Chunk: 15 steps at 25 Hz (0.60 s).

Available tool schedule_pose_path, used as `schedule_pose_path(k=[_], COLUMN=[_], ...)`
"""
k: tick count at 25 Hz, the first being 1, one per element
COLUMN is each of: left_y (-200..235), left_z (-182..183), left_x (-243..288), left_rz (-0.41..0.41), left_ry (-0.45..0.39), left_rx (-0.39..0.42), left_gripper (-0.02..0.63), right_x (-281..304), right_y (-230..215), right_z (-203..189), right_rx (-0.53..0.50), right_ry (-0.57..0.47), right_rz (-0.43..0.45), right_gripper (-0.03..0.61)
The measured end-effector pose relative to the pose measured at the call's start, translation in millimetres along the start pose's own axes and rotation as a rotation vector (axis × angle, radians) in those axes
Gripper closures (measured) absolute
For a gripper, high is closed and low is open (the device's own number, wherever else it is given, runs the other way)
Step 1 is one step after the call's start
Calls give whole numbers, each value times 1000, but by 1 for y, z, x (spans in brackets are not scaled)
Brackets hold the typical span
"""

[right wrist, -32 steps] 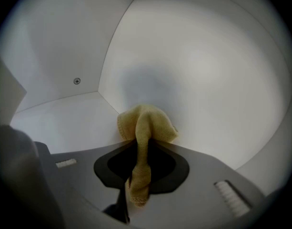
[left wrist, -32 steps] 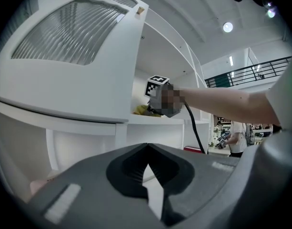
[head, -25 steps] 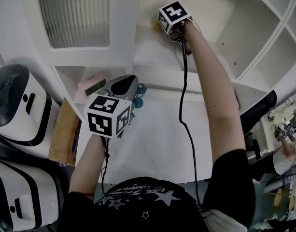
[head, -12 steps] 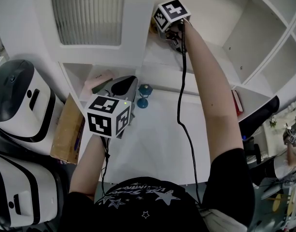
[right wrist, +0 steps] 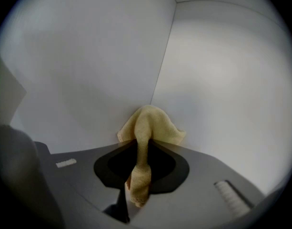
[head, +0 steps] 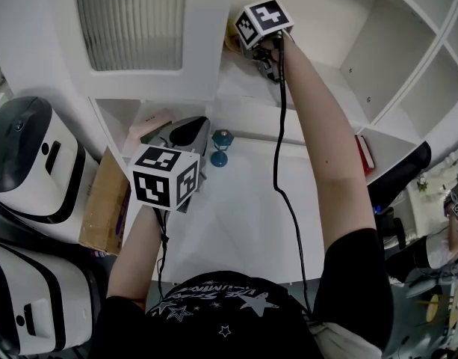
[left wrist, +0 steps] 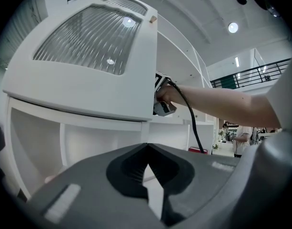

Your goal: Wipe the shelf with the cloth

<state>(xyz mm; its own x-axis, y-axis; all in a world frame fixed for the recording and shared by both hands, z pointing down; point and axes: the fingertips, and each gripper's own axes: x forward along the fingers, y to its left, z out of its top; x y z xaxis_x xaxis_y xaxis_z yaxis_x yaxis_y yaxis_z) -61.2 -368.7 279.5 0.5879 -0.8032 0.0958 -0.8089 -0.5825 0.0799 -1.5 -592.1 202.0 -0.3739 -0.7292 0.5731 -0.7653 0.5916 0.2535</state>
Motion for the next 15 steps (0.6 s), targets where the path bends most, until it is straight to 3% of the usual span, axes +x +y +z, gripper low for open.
schedule_pose_path(k=[7, 15], left_y=[-21, -54], left_z=[3, 5], left_x=[6, 18], left_rz=[-56, -152], left_ry=[2, 11], left_rx=[21, 40], left_gripper=[611, 611], right_x=[-46, -124], right_y=[-30, -93], right_z=[-9, -55], right_rx=[37, 80], right_ry=[-31, 37], right_rz=[-51, -240], right_gripper=[494, 492])
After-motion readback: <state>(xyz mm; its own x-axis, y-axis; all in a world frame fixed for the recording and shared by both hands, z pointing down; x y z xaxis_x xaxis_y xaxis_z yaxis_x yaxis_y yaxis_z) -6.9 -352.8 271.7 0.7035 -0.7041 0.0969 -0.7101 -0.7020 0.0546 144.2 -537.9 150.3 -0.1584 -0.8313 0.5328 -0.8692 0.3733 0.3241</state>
